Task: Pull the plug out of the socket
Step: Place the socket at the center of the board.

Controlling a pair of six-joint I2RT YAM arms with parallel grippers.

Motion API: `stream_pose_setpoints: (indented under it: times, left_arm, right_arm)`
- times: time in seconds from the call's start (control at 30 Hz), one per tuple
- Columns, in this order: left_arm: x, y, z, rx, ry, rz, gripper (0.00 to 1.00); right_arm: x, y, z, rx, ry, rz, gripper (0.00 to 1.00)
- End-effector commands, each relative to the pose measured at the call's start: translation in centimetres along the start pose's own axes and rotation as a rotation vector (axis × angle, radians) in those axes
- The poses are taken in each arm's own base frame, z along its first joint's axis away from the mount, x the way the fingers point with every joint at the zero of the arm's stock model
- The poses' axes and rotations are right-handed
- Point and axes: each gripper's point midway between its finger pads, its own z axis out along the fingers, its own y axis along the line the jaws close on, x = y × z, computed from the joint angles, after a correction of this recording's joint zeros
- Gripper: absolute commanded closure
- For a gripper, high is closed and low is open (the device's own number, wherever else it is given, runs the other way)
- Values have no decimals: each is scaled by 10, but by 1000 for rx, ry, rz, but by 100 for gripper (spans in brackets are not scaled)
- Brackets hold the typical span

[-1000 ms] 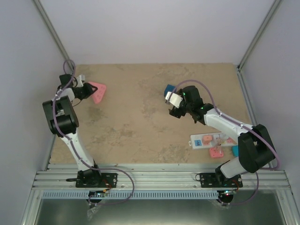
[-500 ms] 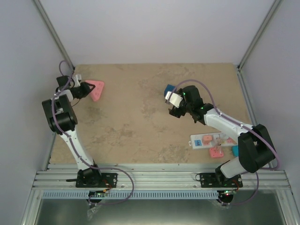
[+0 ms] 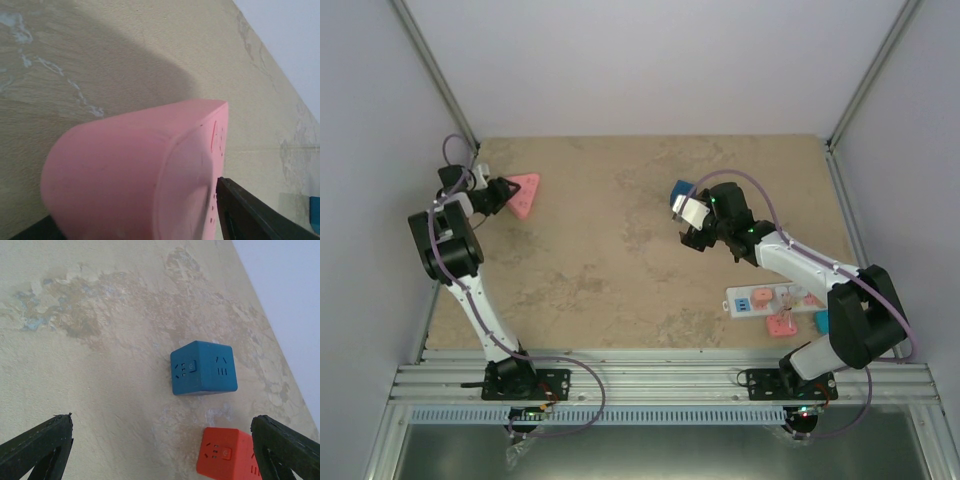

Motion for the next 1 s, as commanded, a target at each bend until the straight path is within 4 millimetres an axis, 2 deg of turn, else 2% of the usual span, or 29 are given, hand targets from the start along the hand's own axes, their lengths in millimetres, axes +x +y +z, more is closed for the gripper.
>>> stream_pose_setpoints:
  times: [0.0,0.03,0.13,0.17,0.2,0.6,0.8,0.97]
  left_arm:
    - [-7,10,-4,-40,-11,-9,35]
    - [-7,11,-4,-46,-10,-9,30]
    - [-7,13,-9,-65,-11,-11,27]
    - [-7,14,-10,-70,-10,-14,20]
    - [-7,14,-12,-73,-8,-14,17]
    - [9,16,-29,-140,24,-23,8]
    - [19,21,-40,-179,32,-24,6]
    - [22,23,-54,-219,17,-20,5]
  right_arm:
    - [0,1,-2,0,-12,-3,2]
    - [0,0,-2,4,-13,-3,2]
    - [-1,-4,-5,20,-12,-9,2]
    - [-1,-5,-7,24,-12,-12,2]
    - [-2,-7,-8,31,-13,-14,2]
    - [0,-26,-35,68,11,-52,2]
    - [25,-26,-53,46,85,-97,2]
    - [54,1,-69,-83,193,-187,2]
